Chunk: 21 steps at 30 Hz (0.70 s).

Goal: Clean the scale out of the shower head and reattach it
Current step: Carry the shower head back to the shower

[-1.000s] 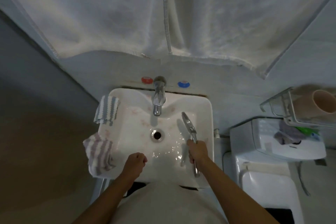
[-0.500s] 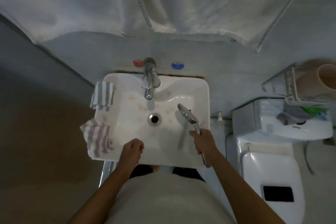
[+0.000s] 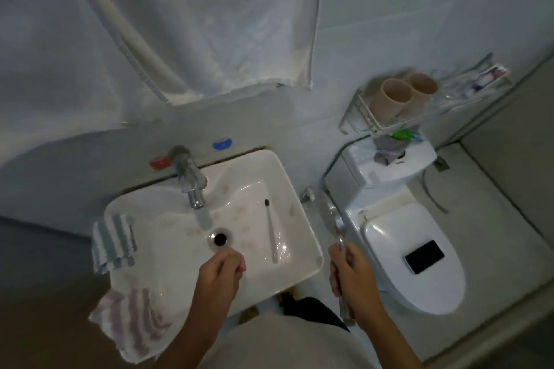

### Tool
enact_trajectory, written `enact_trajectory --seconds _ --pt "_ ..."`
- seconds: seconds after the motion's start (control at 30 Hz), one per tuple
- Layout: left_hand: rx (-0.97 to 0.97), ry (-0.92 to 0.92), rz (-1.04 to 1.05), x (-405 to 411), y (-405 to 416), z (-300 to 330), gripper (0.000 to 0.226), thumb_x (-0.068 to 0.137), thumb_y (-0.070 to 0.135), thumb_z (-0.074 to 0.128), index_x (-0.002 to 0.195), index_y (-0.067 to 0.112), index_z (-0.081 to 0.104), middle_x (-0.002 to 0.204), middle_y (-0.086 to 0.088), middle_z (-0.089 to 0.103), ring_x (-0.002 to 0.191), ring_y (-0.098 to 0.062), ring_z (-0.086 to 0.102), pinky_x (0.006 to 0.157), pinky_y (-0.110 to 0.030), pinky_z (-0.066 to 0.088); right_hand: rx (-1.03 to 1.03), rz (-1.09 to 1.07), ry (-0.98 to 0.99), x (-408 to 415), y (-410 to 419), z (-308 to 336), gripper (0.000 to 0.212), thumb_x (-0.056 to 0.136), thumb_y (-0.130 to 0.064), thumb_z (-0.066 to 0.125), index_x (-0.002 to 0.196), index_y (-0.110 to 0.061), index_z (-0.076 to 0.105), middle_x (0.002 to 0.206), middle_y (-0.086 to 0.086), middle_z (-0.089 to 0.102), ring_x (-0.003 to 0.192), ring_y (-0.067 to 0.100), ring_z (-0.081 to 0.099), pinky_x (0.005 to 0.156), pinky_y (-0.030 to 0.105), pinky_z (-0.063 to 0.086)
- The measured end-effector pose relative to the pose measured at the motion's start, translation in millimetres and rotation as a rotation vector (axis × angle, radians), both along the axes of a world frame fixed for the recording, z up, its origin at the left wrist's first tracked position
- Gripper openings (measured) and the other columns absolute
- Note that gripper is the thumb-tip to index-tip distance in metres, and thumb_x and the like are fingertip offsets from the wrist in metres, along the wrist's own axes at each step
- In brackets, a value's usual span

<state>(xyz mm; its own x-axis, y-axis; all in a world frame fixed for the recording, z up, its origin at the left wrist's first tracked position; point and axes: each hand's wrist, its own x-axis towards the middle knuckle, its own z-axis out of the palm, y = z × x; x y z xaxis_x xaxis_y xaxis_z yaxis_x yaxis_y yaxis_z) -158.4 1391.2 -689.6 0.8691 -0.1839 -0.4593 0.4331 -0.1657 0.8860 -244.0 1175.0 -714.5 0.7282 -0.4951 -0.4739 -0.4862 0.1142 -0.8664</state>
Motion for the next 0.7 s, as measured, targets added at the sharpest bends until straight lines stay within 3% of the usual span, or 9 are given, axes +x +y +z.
enact_trajectory --seconds 0.17,0.33,0.5,0.7 --pt "-0.045 0.005 -0.142 -24.1 2.5 -0.8 0.031 0.09 0.006 0.047 0.059 0.005 0.047 0.05 -0.001 0.027 0.046 -0.012 0.02 0.042 -0.018 0.016 -0.067 -0.182 -0.02 -54.1 26.3 23.9 0.034 0.101 -0.024 0.046 0.092 0.008 0.05 0.056 0.009 0.048 0.044 0.024 0.041 0.041 0.03 0.039" --pt "-0.006 -0.012 -0.42 -61.7 -23.0 -5.0 0.032 0.092 0.003 0.043 0.061 0.007 0.046 0.046 0.006 0.031 0.043 -0.006 0.027 0.042 -0.016 0.024 -0.052 -0.442 0.024 -129.9 51.4 37.7 0.032 0.101 -0.023 0.045 0.094 0.008 0.05 0.058 0.004 0.049 0.045 0.025 0.041 0.041 0.03 0.038" --pt "-0.037 -0.048 -0.636 -97.6 -43.2 2.7 0.029 0.085 0.024 0.046 0.059 0.014 0.043 0.052 0.003 0.034 0.049 -0.009 0.031 0.052 -0.027 0.027 0.009 -0.733 0.032 -197.4 68.5 49.7 0.027 0.1 -0.02 0.047 0.084 0.002 0.05 0.055 0.006 0.042 0.039 0.017 0.036 0.037 0.026 0.034" --pt "-0.046 -0.021 -0.756 -132.5 -67.5 1.5 0.034 0.095 0.01 0.049 0.061 0.013 0.049 0.052 0.004 0.038 0.048 -0.006 0.032 0.047 -0.019 0.028 0.128 -1.003 -0.04 -251.9 70.3 55.5 0.023 0.101 -0.018 0.045 0.094 0.002 0.055 0.059 0.008 0.039 0.04 0.016 0.035 0.036 0.024 0.032"
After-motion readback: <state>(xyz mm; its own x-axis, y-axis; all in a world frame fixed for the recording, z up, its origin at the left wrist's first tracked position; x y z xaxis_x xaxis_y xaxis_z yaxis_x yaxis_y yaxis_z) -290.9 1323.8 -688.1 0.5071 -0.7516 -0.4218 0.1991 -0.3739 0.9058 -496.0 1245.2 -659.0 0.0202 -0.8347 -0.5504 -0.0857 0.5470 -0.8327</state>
